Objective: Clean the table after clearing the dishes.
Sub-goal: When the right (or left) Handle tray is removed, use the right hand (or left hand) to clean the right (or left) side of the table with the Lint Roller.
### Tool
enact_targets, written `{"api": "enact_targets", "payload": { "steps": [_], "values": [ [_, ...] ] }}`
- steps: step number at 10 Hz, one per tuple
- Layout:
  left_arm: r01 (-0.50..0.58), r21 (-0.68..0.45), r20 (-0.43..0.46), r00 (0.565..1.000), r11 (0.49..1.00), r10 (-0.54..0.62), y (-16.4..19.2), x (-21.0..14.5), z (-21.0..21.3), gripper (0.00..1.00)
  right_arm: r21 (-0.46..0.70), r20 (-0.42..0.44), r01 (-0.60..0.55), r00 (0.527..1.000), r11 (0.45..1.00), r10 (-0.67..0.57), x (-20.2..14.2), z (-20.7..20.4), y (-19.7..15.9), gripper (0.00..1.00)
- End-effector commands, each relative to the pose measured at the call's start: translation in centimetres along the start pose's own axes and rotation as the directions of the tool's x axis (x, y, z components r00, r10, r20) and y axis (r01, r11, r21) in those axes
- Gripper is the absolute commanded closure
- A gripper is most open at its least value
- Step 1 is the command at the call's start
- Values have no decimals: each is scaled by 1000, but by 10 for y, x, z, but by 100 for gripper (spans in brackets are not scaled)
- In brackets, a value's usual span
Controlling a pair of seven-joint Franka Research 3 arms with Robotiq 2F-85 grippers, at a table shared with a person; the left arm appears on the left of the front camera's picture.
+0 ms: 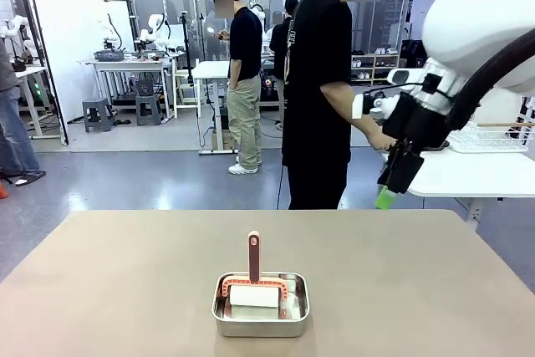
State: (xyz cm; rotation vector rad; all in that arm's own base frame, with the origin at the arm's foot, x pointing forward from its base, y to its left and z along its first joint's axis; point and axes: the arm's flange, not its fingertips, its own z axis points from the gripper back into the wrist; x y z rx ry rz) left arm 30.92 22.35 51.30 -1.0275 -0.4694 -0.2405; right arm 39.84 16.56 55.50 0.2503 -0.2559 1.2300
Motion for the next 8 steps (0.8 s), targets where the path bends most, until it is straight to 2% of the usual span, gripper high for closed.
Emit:
{"api": "enact_targets", "payload": {
  "steps": [1, 2, 8],
  "values": [
    [11, -3, 1, 1000, 1000, -11, -2, -3, 3, 0, -59, 21, -18, 1000, 998, 19, -12, -7, -4, 0],
    [11, -3, 1, 1000, 1000, -11, -2, -3, 3, 0, 0, 0, 0, 1000, 1000, 0, 0, 0, 0, 0],
    [11, -3, 1, 1000, 1000, -11, -2, -3, 3, 0, 0, 0, 0, 1000, 1000, 0, 0, 0, 0, 0]
  ]
}}
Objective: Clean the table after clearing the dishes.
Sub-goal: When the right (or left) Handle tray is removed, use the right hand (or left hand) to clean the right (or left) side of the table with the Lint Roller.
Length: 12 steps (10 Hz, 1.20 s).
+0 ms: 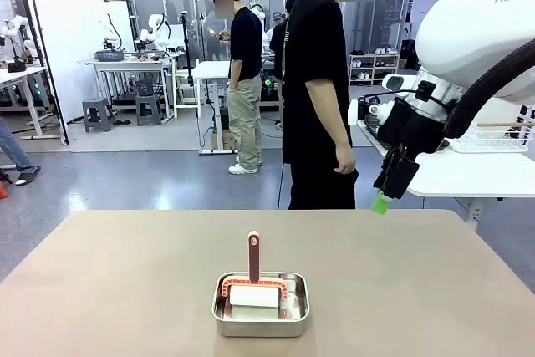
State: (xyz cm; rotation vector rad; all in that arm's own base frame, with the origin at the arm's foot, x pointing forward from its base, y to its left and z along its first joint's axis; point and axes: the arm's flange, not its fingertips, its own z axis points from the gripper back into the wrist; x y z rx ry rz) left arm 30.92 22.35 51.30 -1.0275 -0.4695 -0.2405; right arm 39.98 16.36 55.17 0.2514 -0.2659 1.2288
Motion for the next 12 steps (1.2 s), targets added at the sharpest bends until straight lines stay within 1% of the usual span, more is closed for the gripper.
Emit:
{"api": "enact_targets", "payload": {
  "steps": [1, 2, 3, 5, 7, 8, 9, 10, 11, 12],
  "values": [
    [11, -3, 1, 1000, 1000, -11, -2, -3, 3, 0, 0, 0, 0, 1000, 1000, 0, 0, 0, 0, 0],
    [11, -3, 1, 1000, 1000, -11, -2, -3, 3, 0, -19, -40, -96, 995, 995, 95, 19, -4, 8, 0],
    [11, -3, 1, 1000, 1000, -11, -2, -3, 3, 0, 3, -22, -169, 985, 986, 169, 35, -7, 14, 0],
    [11, -3, 1, 1000, 1000, -11, -2, -3, 3, 0, 40, -35, -295, 954, 955, 297, 74, -20, 29, 0],
    [11, -3, 1, 1000, 1000, -11, -2, -3, 3, 0, 68, -22, -386, 922, 920, 388, 107, -33, 42, 0],
    [11, -3, 1, 1000, 1000, -11, -2, -3, 3, 0, 51, -105, -404, 907, 913, 407, 125, -46, 47, 0],
    [11, -3, 1, 1000, 1000, -11, -2, -3, 3, 0, 45, -145, -426, 892, 904, 428, 143, -60, 48, 0],
    [11, -3, 1, 1000, 1000, -11, -2, -3, 3, 0, 27, -175, -416, 893, 909, 414, 155, -70, 46, 0],
    [11, -3, 1, 1000, 1000, -11, -2, -3, 3, 0, 38, -177, -418, 891, 908, 418, 168, -77, 45, 0],
    [11, -3, 1, 1000, 1000, -11, -2, -3, 3, 0, 38, -215, -407, 889, 913, 405, 179, -87, 45, 0]
  ]
}}
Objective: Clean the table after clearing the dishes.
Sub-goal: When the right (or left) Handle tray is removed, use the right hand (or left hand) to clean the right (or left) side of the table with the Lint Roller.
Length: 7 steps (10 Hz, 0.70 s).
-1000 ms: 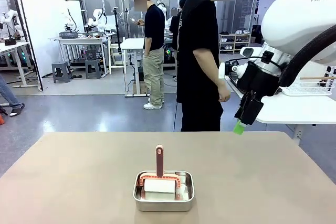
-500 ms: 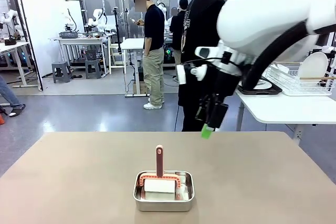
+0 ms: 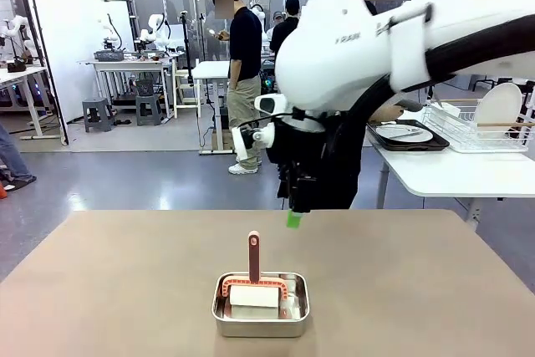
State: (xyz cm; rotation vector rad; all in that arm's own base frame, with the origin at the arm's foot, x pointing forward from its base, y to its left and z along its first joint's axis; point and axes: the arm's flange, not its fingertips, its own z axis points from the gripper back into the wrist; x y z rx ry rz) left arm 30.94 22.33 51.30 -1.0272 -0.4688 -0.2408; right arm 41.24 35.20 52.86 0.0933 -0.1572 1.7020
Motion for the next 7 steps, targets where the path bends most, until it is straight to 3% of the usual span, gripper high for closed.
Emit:
{"api": "enact_targets", "payload": {
  "steps": [1, 7],
  "values": [
    [11, -4, 2, 1000, 1000, -11, -2, -3, 3, 0, -8, -94, 61, 994, 998, -62, 27, -9, -10, 0],
    [11, -4, 2, 1000, 1000, -11, -2, -3, 3, 0, -61, -195, 108, 974, 992, -118, 64, -61, -3, 0]
  ]
}}
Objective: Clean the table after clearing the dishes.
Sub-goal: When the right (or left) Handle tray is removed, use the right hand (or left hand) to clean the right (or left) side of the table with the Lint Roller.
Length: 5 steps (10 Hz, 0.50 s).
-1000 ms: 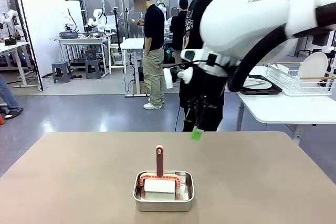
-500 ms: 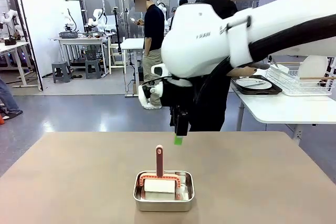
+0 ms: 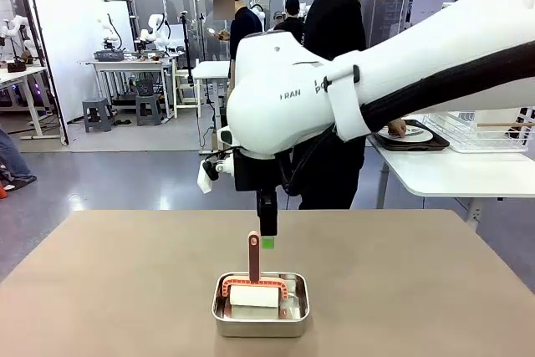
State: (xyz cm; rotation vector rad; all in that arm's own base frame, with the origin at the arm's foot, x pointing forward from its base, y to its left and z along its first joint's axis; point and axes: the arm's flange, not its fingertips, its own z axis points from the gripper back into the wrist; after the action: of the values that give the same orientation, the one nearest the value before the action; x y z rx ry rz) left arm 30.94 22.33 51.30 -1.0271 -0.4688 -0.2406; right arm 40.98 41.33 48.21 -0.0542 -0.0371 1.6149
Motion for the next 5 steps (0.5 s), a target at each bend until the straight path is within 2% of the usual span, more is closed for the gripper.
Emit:
{"api": "enact_targets", "payload": {
  "steps": [1, 5],
  "values": [
    [11, -4, 2, 1000, 1000, -11, -2, -3, 3, 0, -16, -16, 38, 999, 999, -38, 14, -12, 1, 0],
    [11, -4, 2, 1000, 1000, -11, -2, -3, 3, 0, -3, -34, 49, 998, 999, -49, 28, -35, 12, 0]
  ]
}}
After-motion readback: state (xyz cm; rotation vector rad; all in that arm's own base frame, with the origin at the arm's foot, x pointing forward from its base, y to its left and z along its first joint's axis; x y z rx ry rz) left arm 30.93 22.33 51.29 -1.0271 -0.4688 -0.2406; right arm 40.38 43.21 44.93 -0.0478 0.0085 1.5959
